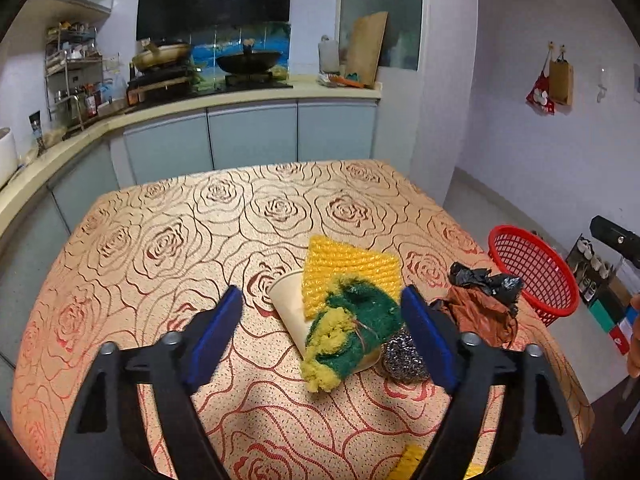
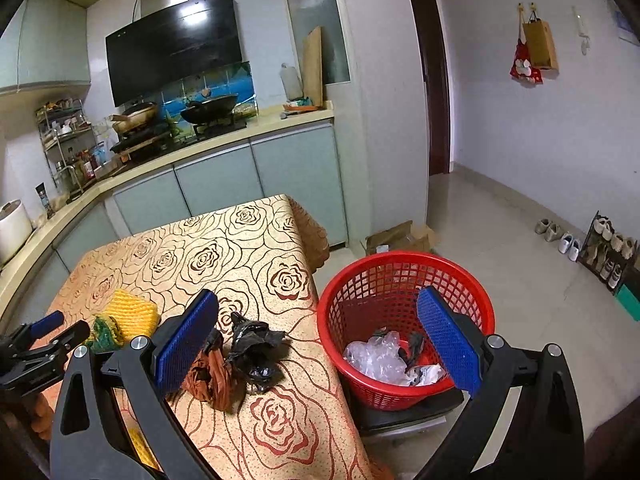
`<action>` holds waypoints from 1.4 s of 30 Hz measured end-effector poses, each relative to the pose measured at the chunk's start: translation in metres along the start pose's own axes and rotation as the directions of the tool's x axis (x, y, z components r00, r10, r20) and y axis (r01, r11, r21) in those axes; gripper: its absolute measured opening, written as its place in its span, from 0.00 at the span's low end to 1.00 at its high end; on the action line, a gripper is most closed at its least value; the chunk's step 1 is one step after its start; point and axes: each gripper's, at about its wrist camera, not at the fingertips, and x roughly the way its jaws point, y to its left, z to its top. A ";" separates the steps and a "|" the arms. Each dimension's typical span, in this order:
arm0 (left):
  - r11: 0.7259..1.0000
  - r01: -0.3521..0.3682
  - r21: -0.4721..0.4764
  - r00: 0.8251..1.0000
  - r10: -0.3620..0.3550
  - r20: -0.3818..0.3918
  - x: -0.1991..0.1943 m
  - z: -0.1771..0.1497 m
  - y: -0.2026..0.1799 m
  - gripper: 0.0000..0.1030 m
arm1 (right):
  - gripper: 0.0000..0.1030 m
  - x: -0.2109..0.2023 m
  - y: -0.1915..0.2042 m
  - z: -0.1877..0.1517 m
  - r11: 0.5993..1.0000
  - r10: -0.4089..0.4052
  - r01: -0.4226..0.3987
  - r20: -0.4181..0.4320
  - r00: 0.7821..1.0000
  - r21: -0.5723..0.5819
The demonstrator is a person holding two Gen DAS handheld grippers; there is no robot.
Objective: Collect trash
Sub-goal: 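Grasp the green-yellow scrubber with the left gripper, then grasp the brown cloth with the right gripper while the left gripper holds the scrubber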
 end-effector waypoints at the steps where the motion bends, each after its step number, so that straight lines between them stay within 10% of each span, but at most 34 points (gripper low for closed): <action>1: 1.000 0.008 -0.004 1.000 -0.008 -0.010 0.004 -0.001 0.001 0.65 | 0.94 0.001 0.000 -0.001 1.000 0.000 0.000 -0.002 1.000 0.000; 14: 1.000 0.012 -0.017 1.000 -0.012 -0.029 0.009 -0.008 0.011 0.16 | 0.94 0.020 0.004 -0.009 1.000 0.018 -0.018 -0.059 0.998 -0.013; 29: 0.995 -0.051 -0.086 0.993 0.059 0.101 -0.050 0.010 0.047 0.14 | 0.94 0.021 0.028 -0.024 0.993 0.093 -0.099 -0.096 0.991 -0.064; 42: 0.985 -0.090 -0.147 0.986 0.109 0.126 -0.064 0.016 0.070 0.15 | 0.56 0.044 0.076 -0.051 0.965 0.188 -0.220 -0.208 0.960 -0.143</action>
